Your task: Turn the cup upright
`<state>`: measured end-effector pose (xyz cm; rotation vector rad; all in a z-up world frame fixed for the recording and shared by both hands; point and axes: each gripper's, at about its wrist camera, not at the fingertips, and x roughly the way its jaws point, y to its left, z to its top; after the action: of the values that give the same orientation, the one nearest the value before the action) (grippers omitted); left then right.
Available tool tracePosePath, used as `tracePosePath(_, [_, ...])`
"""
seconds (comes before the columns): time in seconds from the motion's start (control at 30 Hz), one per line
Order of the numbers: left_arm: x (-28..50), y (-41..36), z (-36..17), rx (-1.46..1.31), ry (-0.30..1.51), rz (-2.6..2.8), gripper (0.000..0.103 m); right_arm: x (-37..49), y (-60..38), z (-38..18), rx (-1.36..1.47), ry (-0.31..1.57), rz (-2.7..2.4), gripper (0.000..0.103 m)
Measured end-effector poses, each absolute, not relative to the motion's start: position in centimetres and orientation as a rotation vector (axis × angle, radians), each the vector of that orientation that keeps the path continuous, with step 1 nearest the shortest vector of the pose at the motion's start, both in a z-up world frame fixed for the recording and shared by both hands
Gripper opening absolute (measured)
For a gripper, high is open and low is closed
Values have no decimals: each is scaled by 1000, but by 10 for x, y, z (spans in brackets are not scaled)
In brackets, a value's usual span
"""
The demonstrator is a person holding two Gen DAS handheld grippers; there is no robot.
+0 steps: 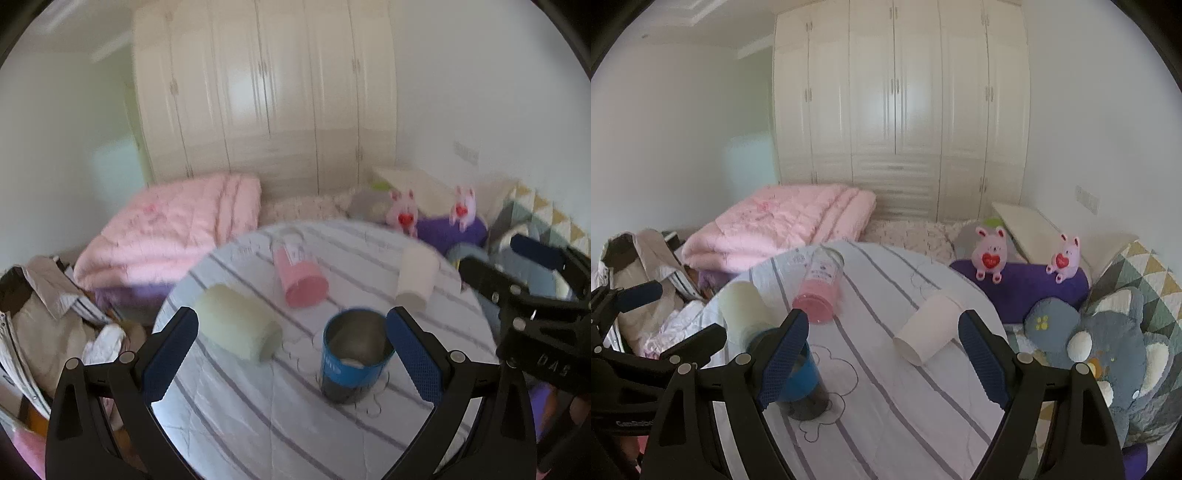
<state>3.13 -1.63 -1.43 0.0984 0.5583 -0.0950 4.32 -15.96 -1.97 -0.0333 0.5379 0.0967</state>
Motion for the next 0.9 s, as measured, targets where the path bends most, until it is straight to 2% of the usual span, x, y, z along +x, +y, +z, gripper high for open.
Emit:
tracePosePath(0.17, [17,-11,-9,73,448,-94,103,22,-154,-17,-55,415,83,85])
tracePosePath(0.37, [5,-15,-13,87,400,-105,103,8,-152,-19,-60,306,57,85])
tracePosePath(0.9, [1,-15,-21,90,402,-104,103,3,-149,-27,-72,297,37,85])
